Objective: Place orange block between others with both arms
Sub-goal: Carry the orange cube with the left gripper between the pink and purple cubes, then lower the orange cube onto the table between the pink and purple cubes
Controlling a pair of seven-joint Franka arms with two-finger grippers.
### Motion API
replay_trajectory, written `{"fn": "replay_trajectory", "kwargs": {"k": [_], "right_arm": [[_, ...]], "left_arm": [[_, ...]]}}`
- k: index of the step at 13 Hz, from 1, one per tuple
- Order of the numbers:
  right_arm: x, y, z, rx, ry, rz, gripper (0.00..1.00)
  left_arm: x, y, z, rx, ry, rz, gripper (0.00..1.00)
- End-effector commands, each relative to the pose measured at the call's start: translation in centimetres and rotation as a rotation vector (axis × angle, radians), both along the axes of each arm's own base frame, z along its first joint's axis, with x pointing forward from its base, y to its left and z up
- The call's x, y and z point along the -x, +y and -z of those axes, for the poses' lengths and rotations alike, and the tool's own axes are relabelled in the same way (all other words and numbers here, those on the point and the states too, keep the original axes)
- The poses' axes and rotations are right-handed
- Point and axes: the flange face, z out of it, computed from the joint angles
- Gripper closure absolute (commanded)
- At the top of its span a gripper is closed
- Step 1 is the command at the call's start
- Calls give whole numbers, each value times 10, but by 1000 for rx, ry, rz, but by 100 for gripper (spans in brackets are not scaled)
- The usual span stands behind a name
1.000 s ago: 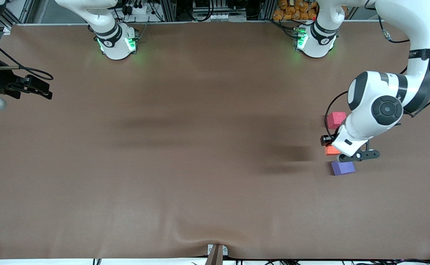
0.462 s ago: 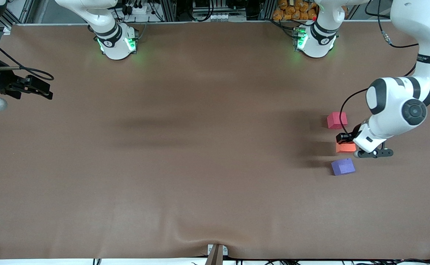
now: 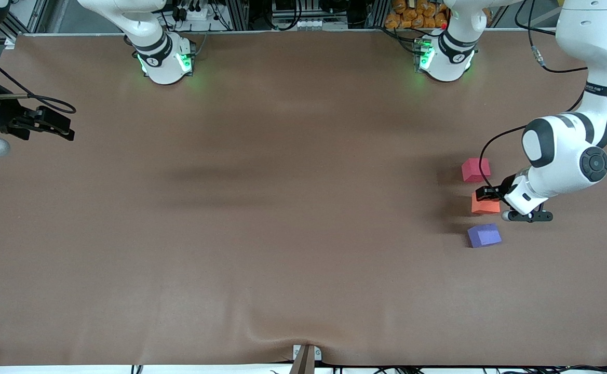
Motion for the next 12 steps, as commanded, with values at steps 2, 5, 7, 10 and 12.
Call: {"fn": "replay_trajectory", "kwargs": {"k": [2,5,7,10,12], "right_arm": [[1,2,-1,-4,-4,-4,0],[1,-1,-4,-6,-10,1,0],[1,-1,-6,-7,-15,-2,0],[0,2,-7,-8,-22,-7,0],[0,2,-6,-8,-22,-7,0]], "left_arm": [[7,6,10,14,-46,2,78],[13,-2,16,39,-71,-33,78],[16,-5,21,34,-84,-19,78],[17,-5,24,37,-84,12,78],[16,-4,23,37,-85,11,78]]}}
